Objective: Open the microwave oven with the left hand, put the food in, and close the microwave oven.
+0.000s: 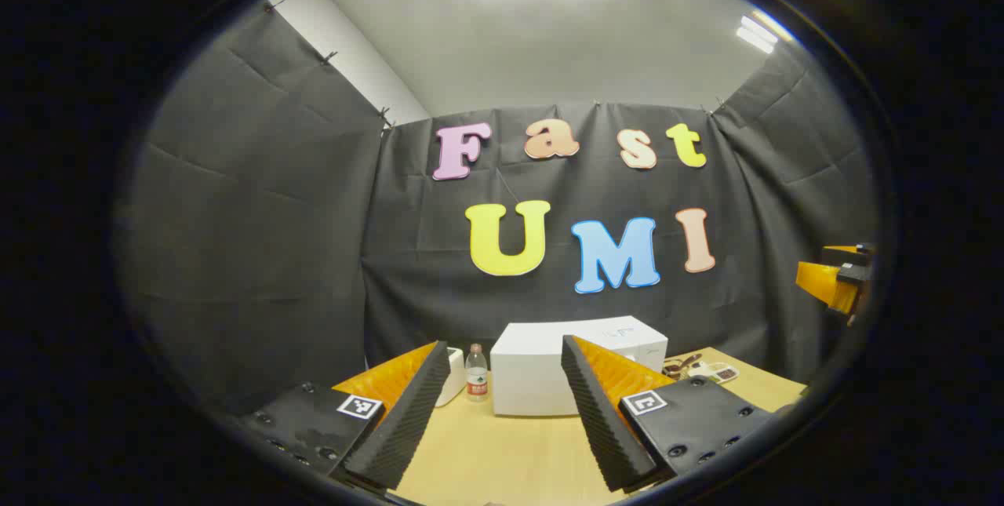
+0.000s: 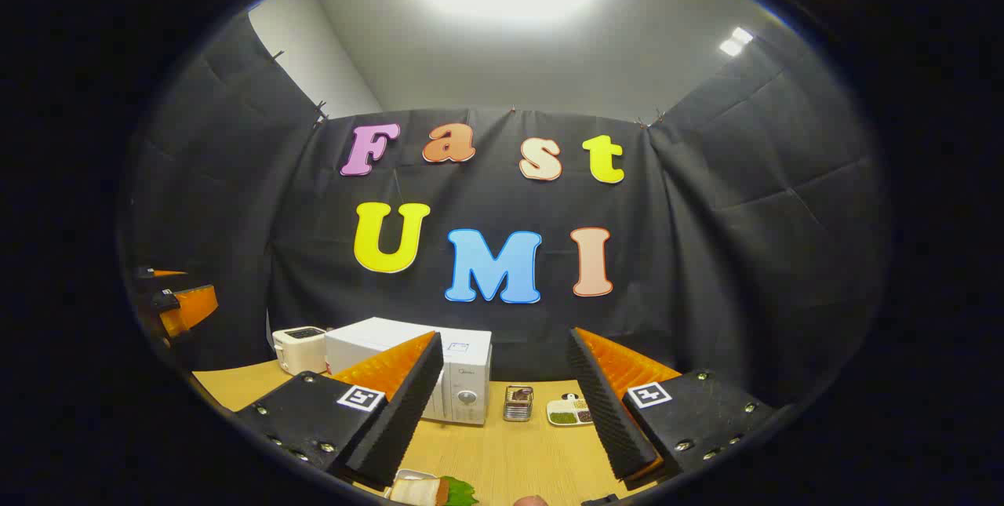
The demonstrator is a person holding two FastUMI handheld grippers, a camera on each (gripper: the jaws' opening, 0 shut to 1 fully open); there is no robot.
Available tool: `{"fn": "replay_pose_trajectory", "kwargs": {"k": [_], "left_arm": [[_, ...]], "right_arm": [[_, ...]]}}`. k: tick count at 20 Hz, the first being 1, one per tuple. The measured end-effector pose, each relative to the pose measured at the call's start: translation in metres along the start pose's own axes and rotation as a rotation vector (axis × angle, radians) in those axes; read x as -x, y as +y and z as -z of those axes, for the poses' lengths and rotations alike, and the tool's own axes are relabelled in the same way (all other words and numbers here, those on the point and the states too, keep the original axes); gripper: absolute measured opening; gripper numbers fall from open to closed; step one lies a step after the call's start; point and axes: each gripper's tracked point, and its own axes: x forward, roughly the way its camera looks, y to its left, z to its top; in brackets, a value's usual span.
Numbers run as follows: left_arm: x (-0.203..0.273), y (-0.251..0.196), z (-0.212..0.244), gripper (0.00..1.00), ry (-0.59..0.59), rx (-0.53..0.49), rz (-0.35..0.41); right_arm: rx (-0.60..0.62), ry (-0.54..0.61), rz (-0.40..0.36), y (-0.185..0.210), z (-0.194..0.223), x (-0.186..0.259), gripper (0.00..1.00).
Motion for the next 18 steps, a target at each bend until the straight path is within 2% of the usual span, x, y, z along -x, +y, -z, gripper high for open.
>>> {"fn": "replay_pose_trajectory", "kwargs": {"k": [11,18], "left_arm": [[-0.007,0.003,0.012,0.95,0.02,-0.013,-0.018],[-0.001,0.008,0.004,0.95,0.019,-0.029,-0.054]], "right_arm": [[-0.014,0.032,0.003,-0.007,0.015,-0.004,0.96],[-0.038,0.046,-0.035,-0.006,0.023,-0.014,0.97]]}}
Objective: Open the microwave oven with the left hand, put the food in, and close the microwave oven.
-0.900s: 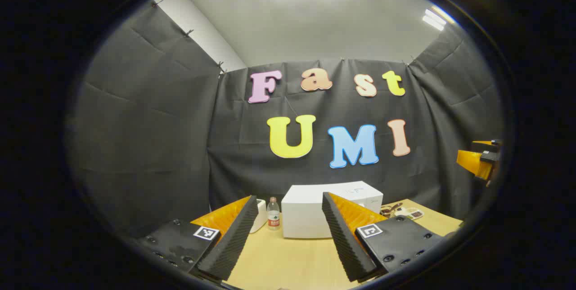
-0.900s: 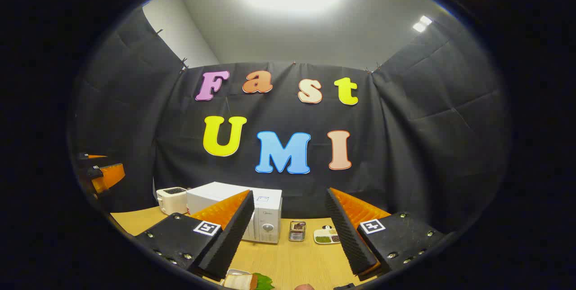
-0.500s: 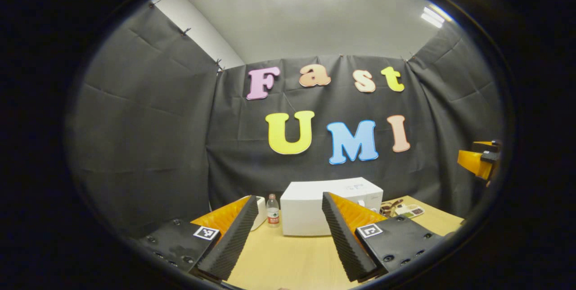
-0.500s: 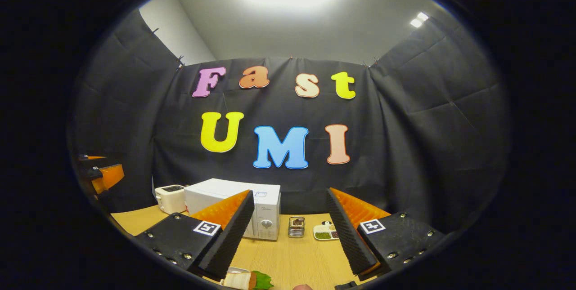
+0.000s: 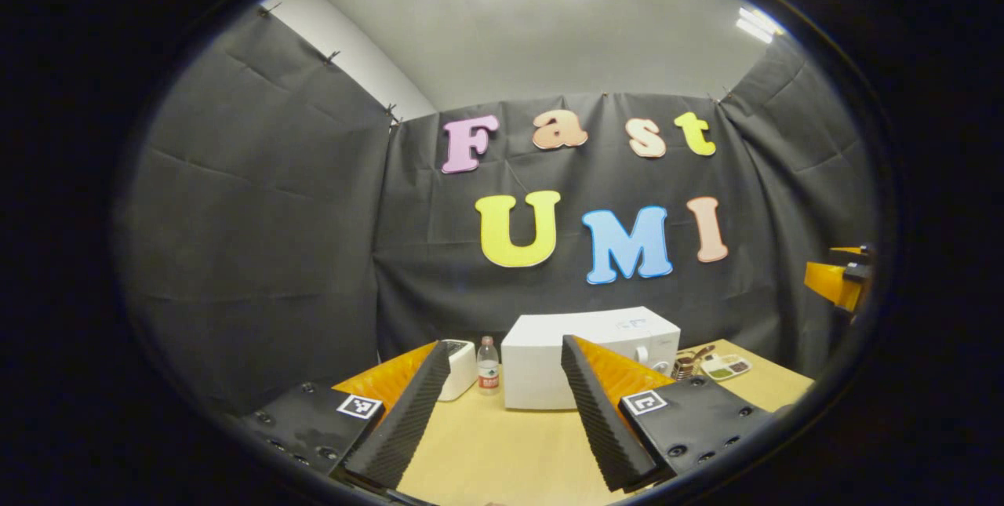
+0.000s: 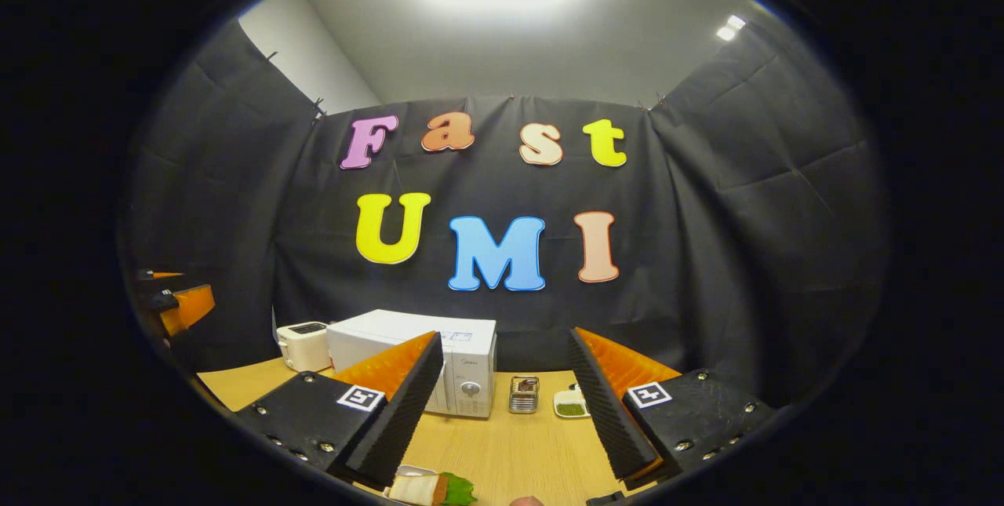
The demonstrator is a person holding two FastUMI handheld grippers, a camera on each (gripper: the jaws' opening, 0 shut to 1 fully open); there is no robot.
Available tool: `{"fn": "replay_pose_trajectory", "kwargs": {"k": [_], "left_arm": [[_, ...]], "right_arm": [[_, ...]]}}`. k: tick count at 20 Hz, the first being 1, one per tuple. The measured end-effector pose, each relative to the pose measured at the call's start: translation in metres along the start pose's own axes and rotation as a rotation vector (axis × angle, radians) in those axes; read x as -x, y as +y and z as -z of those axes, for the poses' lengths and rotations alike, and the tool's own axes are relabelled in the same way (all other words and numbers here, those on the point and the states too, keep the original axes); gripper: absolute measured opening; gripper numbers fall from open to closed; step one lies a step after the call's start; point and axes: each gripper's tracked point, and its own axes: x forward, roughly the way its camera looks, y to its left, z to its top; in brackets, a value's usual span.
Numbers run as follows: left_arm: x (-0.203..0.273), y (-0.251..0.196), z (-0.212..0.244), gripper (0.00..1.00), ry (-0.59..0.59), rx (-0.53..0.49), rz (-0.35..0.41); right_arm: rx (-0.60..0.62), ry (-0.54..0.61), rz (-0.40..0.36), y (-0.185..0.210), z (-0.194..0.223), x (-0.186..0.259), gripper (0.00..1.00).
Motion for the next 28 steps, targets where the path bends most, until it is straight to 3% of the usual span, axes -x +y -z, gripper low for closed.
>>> {"fn": "replay_pose_trajectory", "kwargs": {"k": [4,14,19,28], "left_arm": [[0.004,-0.001,-0.012,0.95,-0.031,-0.022,-0.023],[0.0,-0.051,-0.031,0.95,-0.079,-0.016,-0.024],[-0.017,-0.084,-0.022,0.95,-0.071,0.019,0.007],[-0.115,-0.16,0.022,0.96,-0.055,0.05,0.163]], "right_arm": [[-0.03,0.0,-0.005,-0.006,-0.005,-0.009,0.97],[-0.048,0.008,-0.068,-0.014,-0.002,-0.01,0.97],[-0.005,-0.002,-0.064,-0.03,0.0,-0.005,0.96],[0.004,-0.003,0.099,-0.067,-0.002,-0.018,0.96]]}}
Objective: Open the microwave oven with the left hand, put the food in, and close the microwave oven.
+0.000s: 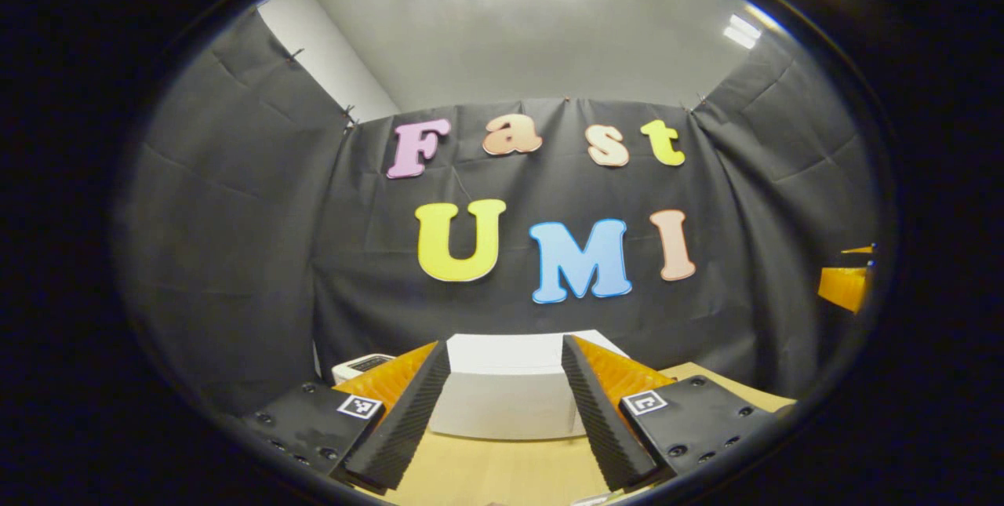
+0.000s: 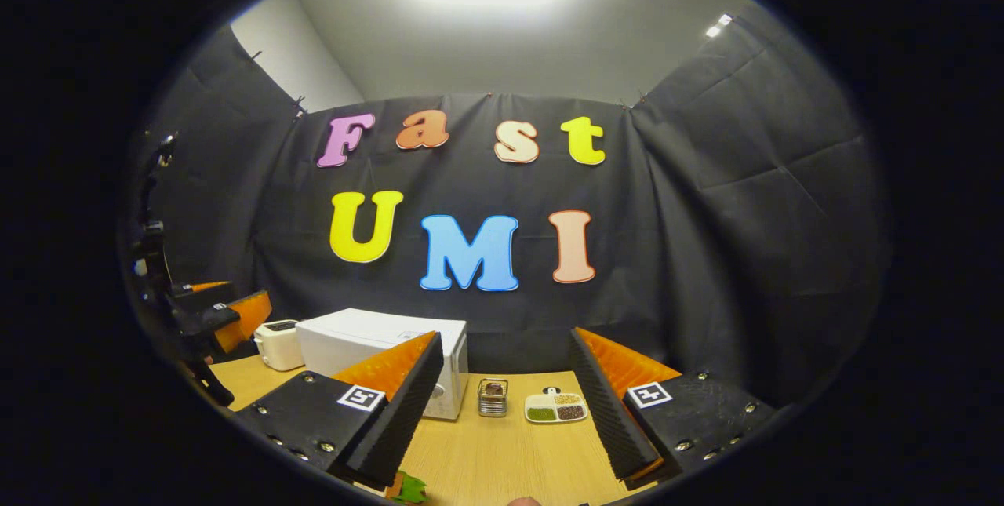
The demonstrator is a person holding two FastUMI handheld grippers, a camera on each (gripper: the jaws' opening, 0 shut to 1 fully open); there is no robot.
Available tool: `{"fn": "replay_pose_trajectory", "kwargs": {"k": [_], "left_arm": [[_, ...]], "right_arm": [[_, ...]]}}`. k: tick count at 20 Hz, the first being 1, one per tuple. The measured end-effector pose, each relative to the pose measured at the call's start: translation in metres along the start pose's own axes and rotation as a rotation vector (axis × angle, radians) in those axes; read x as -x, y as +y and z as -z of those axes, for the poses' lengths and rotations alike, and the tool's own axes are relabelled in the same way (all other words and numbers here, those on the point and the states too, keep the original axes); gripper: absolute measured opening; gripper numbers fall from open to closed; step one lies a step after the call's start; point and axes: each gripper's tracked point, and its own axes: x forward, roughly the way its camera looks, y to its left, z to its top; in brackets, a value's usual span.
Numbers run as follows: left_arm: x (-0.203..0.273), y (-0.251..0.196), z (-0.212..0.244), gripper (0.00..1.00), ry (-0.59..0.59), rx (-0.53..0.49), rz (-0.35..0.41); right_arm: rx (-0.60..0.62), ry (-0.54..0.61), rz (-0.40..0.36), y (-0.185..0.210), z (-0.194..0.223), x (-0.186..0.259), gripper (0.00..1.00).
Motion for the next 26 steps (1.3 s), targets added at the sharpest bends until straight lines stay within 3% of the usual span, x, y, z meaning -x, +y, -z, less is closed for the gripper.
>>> {"fn": "replay_pose_trajectory", "kwargs": {"k": [7,15,21,24,26], "left_arm": [[-0.109,-0.054,0.102,0.95,0.115,-0.03,0.143],[-0.176,-0.108,0.212,0.96,0.293,-0.043,0.241],[-0.206,-0.124,0.258,0.93,0.372,-0.052,0.265],[-0.211,-0.134,0.271,0.8,0.398,-0.049,0.278],[-0.217,-0.136,0.27,0.8,0.391,-0.066,0.272]], "right_arm": [[0.052,0.027,0.148,-0.016,0.007,-0.014,0.96],[0.12,0.086,0.301,-0.043,0.014,-0.007,0.97],[0.145,0.154,0.378,-0.056,0.027,0.01,0.97],[0.159,0.176,0.385,-0.057,0.032,0.016,0.96],[0.163,0.186,0.38,-0.056,0.034,0.02,0.97]]}}
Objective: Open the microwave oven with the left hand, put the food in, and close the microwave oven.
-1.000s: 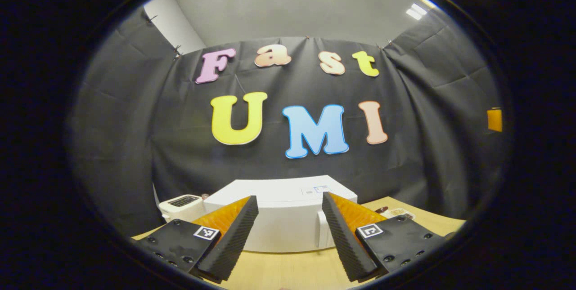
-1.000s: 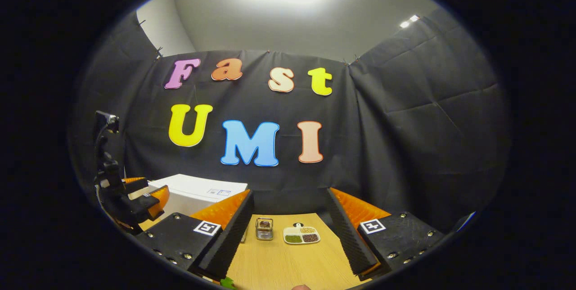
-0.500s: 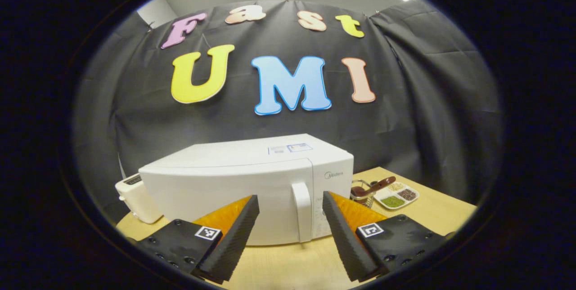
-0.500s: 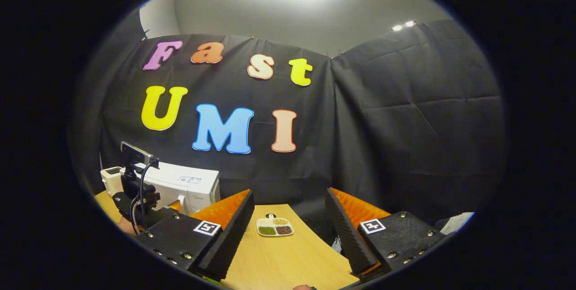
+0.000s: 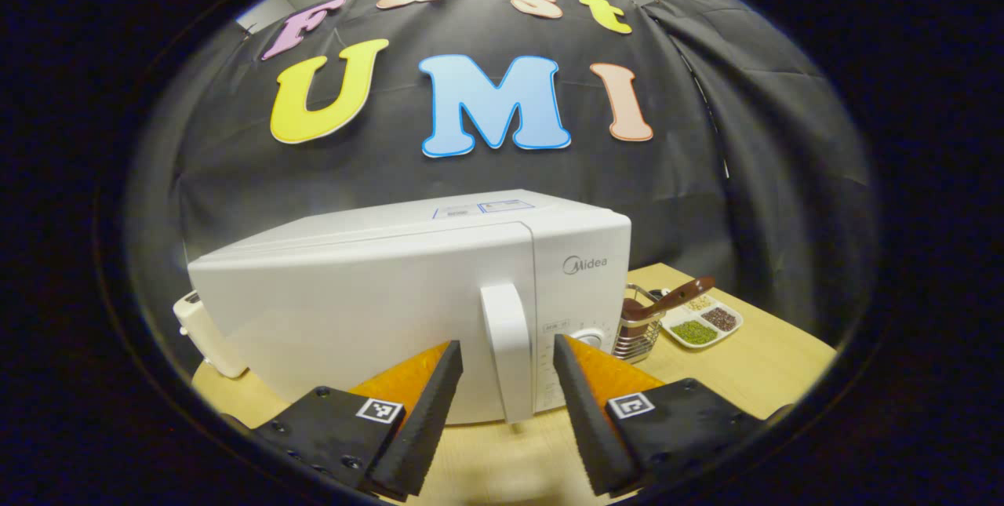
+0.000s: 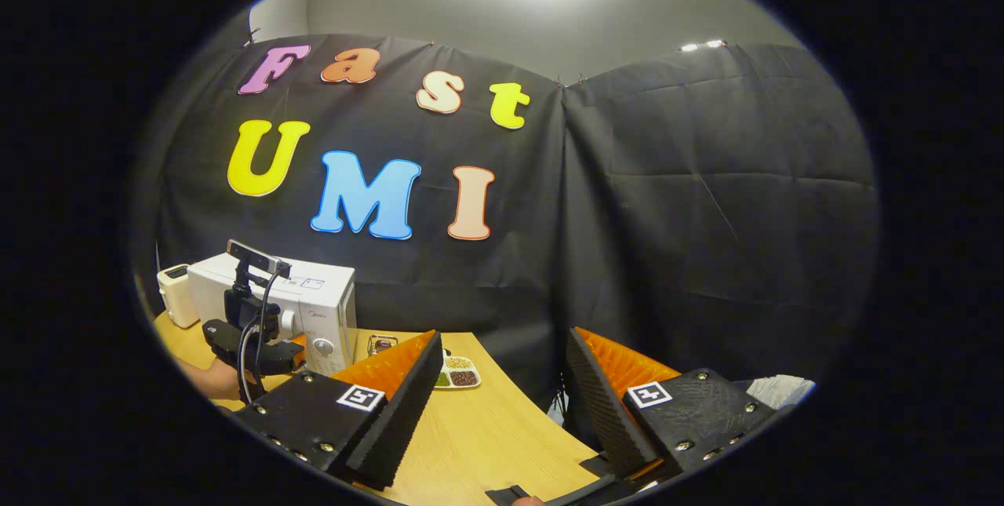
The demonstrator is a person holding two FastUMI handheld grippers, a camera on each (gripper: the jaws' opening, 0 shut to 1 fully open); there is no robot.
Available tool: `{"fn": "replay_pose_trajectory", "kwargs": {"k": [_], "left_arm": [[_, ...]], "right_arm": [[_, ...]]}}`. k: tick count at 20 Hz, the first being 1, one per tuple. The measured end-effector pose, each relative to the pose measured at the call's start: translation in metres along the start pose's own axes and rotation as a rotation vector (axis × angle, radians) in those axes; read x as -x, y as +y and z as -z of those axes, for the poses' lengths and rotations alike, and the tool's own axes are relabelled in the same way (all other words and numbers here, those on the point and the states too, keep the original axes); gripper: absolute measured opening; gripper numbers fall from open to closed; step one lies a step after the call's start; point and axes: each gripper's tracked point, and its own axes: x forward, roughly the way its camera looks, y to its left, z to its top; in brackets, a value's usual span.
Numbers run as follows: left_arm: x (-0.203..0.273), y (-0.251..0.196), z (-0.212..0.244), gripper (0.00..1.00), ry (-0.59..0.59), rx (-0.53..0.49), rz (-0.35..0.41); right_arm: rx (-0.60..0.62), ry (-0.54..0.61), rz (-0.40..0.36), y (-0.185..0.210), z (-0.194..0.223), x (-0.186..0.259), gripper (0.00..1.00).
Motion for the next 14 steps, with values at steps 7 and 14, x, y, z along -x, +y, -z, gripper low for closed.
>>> {"fn": "replay_pose_trajectory", "kwargs": {"k": [7,14], "left_arm": [[-0.004,-0.003,0.0,0.33,0.018,0.05,-0.017],[0.011,-0.003,0.005,0.15,0.065,0.093,-0.004]], "right_arm": [[0.007,-0.006,0.009,-0.012,-0.001,0.014,0.97],[0.003,-0.024,-0.013,-0.019,-0.005,0.02,0.97]]}}
